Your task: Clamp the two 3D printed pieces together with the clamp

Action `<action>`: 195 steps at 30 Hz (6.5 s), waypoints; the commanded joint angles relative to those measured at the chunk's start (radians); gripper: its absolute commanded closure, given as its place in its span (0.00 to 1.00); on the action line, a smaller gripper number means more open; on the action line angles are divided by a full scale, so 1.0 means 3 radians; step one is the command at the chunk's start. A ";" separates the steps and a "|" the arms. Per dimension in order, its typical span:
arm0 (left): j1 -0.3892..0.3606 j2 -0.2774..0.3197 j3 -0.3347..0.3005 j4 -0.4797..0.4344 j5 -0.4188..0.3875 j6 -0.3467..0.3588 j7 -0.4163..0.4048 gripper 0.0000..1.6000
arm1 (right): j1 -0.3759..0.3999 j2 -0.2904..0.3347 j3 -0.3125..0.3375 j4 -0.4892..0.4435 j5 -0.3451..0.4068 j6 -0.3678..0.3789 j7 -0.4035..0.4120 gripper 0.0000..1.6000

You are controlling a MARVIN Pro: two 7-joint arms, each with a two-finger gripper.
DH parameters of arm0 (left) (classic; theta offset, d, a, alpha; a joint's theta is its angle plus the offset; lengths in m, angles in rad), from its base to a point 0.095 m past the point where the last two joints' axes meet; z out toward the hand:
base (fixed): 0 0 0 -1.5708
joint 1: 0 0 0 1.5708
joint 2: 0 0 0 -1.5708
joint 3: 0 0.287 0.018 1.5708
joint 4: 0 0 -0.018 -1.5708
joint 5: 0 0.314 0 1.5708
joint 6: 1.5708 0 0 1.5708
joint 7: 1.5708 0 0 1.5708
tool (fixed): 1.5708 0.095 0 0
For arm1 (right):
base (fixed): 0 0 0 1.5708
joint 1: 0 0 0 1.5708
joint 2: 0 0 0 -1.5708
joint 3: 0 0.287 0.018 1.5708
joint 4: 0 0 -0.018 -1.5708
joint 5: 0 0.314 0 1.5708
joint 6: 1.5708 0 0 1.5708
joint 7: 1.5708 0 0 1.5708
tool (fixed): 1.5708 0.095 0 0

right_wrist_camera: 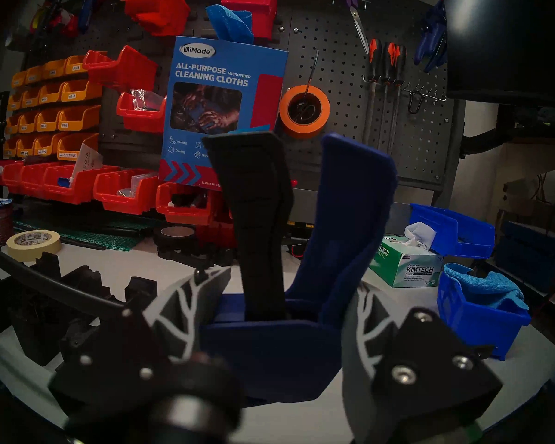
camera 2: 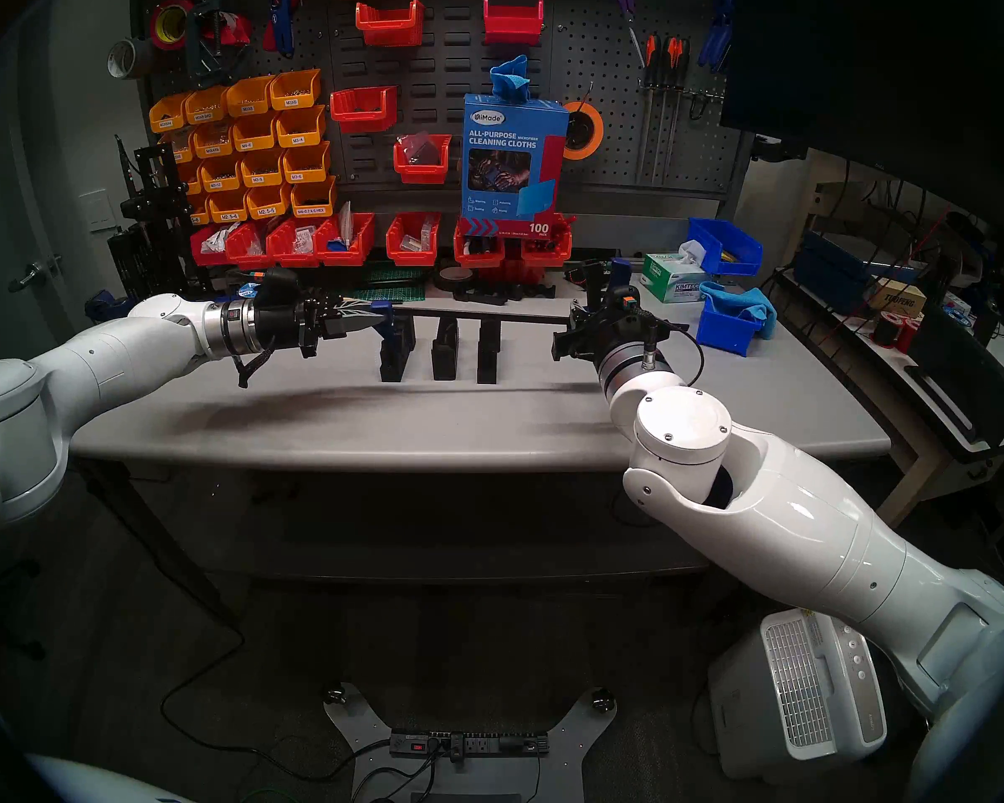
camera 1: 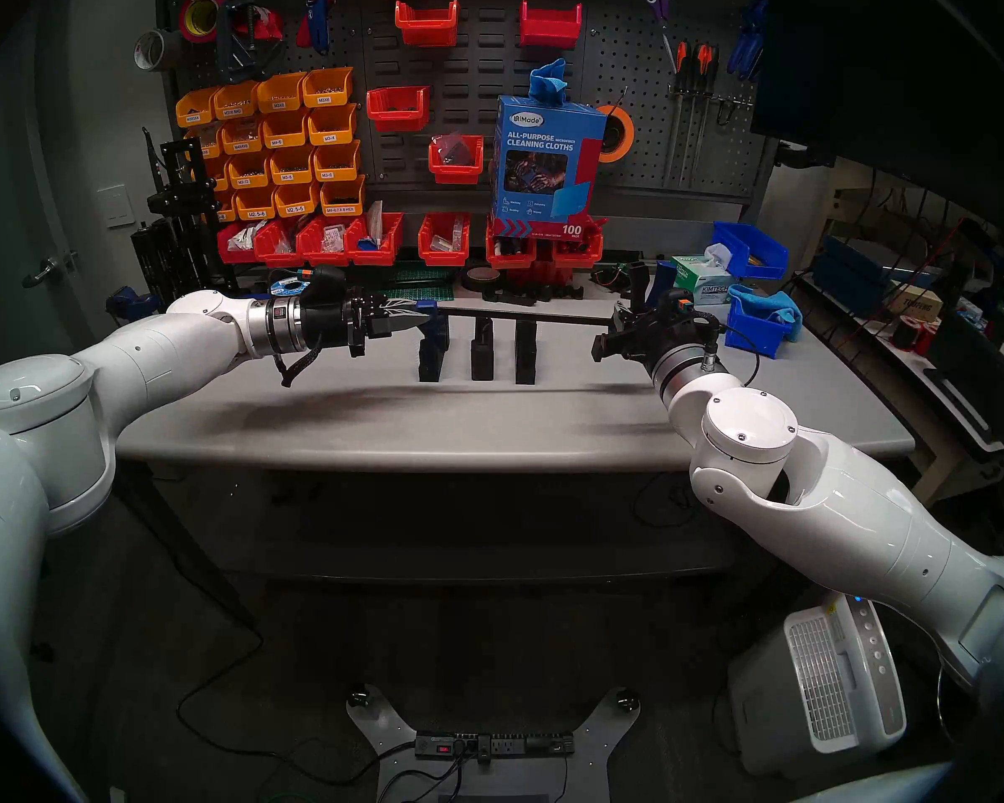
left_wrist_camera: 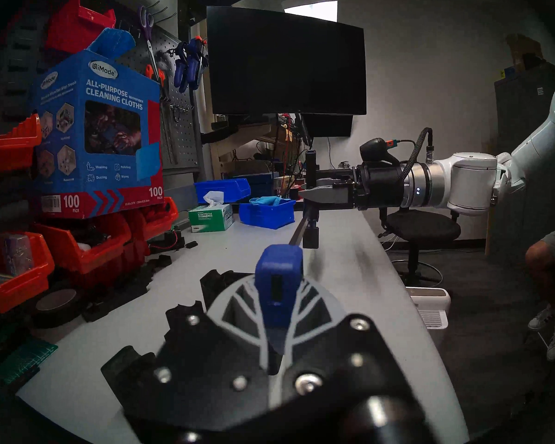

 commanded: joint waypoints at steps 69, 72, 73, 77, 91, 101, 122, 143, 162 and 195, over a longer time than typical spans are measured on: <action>-0.0223 -0.0468 -0.0004 0.1237 0.0266 0.0168 0.0166 1.00 | 0.0642 -0.0610 -0.0384 0.0365 -0.0294 0.0003 0.0279 1.00; -0.0219 -0.0467 -0.0006 0.1241 0.0270 0.0169 0.0151 1.00 | 0.0668 -0.0648 -0.0405 0.0403 -0.0301 0.0004 0.0305 1.00; -0.0217 -0.0467 -0.0006 0.1241 0.0271 0.0168 0.0145 1.00 | 0.0674 -0.0656 -0.0411 0.0411 -0.0304 0.0003 0.0311 1.00; -0.0214 -0.0469 -0.0004 0.1241 0.0282 0.0170 0.0118 1.00 | 0.0699 -0.0680 -0.0444 0.0445 -0.0319 0.0001 0.0344 1.00; -0.0153 -0.0573 0.0019 0.1187 0.0341 0.0230 0.0109 1.00 | 0.0753 -0.0692 -0.0513 0.0479 -0.0340 -0.0018 0.0368 1.00; -0.0124 -0.0598 0.0020 0.1171 0.0372 0.0260 0.0112 1.00 | 0.0748 -0.0702 -0.0566 0.0513 -0.0338 -0.0039 0.0368 1.00; -0.0048 -0.0680 0.0052 0.1139 0.0464 0.0312 0.0151 1.00 | 0.0651 -0.0635 -0.0659 0.0623 -0.0320 -0.0169 0.0351 1.00; 0.0015 -0.0733 0.0044 0.1138 0.0527 0.0402 0.0202 1.00 | 0.0530 -0.0571 -0.0725 0.0668 -0.0277 -0.0309 0.0301 1.00; 0.0196 -0.0822 -0.0016 0.1124 0.0476 0.0575 0.0312 1.00 | 0.0462 -0.0500 -0.0765 0.0682 -0.0260 -0.0397 0.0226 1.00; 0.0159 -0.0836 0.0018 0.1148 0.0464 0.0599 0.0419 1.00 | 0.0679 -0.0641 -0.0895 0.1139 -0.0401 -0.0647 0.0388 1.00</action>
